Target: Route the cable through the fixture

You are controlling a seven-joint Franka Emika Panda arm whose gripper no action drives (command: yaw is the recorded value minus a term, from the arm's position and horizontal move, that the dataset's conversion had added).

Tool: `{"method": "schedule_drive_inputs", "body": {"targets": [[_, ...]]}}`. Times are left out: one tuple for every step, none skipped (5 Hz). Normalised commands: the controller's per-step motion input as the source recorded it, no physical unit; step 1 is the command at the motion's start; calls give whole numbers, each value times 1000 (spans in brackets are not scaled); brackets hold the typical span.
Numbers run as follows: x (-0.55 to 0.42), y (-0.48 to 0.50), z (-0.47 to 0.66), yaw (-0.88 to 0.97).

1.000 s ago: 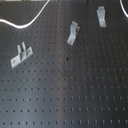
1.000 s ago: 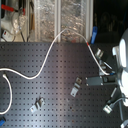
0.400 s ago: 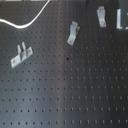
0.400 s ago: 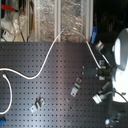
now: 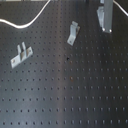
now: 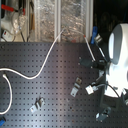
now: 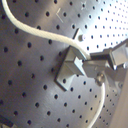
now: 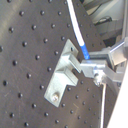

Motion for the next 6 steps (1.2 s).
{"method": "schedule_drive_inputs", "body": {"targets": [[-96, 166, 299, -9], [-170, 203, 304, -294], [-369, 56, 185, -171], [-317, 32, 120, -80], [0, 1, 29, 0], [55, 105, 390, -54]]}}
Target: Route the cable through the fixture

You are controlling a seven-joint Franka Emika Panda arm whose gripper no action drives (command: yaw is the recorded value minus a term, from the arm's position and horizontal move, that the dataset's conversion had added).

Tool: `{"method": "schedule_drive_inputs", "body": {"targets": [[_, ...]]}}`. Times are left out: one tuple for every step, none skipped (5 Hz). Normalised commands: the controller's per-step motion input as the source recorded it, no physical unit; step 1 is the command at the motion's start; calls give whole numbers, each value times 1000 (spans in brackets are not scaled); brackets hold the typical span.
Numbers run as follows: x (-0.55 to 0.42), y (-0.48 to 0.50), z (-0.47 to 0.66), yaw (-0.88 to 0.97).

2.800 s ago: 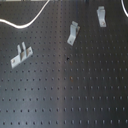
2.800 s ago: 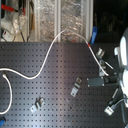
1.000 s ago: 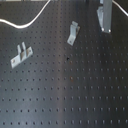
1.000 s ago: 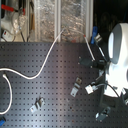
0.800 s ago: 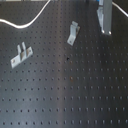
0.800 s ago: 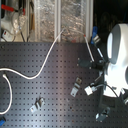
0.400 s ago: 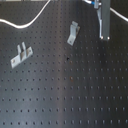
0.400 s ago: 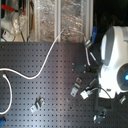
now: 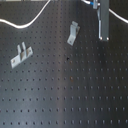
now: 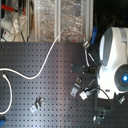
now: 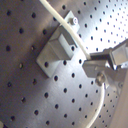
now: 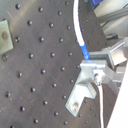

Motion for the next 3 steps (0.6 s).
{"method": "schedule_drive_inputs", "body": {"targets": [[16, 224, 262, -46], [-1, -14, 0, 0], [6, 65, 704, 0]]}}
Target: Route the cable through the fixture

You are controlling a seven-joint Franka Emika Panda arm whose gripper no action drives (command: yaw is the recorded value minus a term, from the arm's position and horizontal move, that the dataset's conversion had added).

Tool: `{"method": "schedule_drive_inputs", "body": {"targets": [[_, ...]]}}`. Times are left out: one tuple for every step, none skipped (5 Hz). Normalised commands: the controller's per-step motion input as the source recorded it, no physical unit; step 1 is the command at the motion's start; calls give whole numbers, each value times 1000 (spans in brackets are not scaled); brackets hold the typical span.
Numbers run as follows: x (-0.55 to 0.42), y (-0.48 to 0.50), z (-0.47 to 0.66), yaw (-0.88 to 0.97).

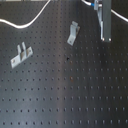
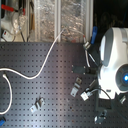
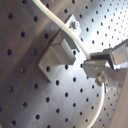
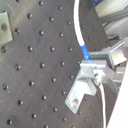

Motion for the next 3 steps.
{"method": "schedule_drive_inputs", "body": {"targets": [[6, 22, 725, 0], [10, 57, 515, 0], [-26, 115, 456, 0]]}}
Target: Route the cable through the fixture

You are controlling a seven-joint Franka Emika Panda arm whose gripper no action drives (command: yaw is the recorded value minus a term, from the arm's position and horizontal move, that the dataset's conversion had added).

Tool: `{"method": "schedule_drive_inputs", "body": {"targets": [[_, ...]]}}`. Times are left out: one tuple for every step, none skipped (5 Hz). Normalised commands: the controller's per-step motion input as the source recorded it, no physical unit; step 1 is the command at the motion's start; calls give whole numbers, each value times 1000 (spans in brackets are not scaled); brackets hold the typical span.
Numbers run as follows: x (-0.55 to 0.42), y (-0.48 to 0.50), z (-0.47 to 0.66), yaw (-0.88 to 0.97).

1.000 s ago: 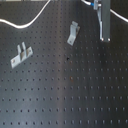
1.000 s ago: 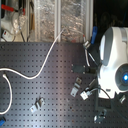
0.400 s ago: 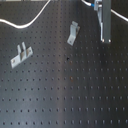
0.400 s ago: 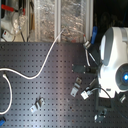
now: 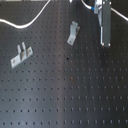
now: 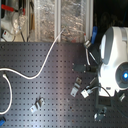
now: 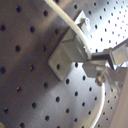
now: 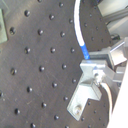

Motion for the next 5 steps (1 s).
{"method": "schedule_drive_inputs", "body": {"targets": [[-55, 197, 611, 23], [-95, 221, 508, 60], [-52, 99, 606, 54], [13, 96, 769, 11], [21, 154, 744, 31]]}}
